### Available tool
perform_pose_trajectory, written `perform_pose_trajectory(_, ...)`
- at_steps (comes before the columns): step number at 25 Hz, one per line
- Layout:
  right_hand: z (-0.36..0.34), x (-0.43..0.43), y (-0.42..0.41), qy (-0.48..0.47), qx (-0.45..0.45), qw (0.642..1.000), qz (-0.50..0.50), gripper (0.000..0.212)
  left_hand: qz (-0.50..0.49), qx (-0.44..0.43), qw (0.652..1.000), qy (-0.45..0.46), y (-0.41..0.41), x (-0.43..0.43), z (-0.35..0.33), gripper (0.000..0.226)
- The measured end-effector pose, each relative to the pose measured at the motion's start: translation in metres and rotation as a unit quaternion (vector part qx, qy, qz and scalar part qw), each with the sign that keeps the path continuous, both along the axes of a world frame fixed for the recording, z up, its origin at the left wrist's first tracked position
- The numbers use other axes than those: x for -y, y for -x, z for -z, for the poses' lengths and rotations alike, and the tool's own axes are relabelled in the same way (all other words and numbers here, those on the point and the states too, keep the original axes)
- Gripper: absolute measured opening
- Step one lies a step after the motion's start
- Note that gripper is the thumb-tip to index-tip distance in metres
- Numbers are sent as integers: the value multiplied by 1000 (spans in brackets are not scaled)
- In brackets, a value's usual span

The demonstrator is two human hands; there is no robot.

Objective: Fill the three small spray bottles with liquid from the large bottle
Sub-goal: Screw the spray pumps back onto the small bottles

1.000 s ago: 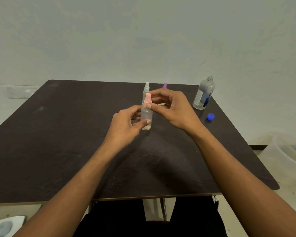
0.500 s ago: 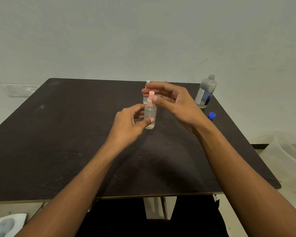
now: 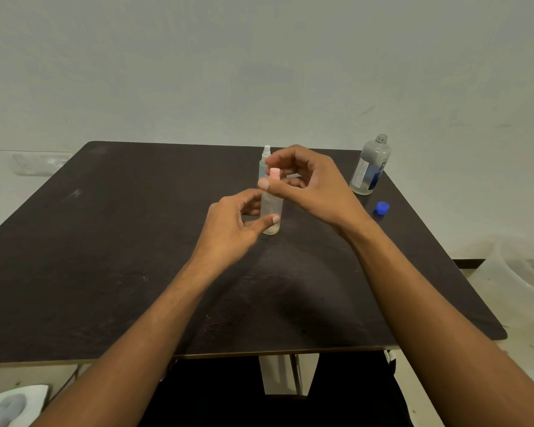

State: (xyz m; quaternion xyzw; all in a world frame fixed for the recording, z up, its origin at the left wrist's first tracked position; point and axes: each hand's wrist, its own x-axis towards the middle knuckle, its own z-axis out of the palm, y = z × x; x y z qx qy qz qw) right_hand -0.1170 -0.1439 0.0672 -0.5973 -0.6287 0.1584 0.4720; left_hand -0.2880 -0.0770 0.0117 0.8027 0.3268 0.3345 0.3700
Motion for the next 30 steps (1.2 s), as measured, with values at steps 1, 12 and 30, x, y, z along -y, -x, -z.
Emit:
perform_pose_trajectory(1,-2,1,-2,10,-26,999,-31,37,2,4,1000,4,1,0,0,48)
perform_pose_trajectory(12,-3,0,-1,-6,32,999,27,33,-7,0,1000,-11,1,-1,-2,52)
perform_pose_trajectory(30,-4,5,-3,4,-66,998,-20,30,-8,12,1000,-9,0,2,-2,50)
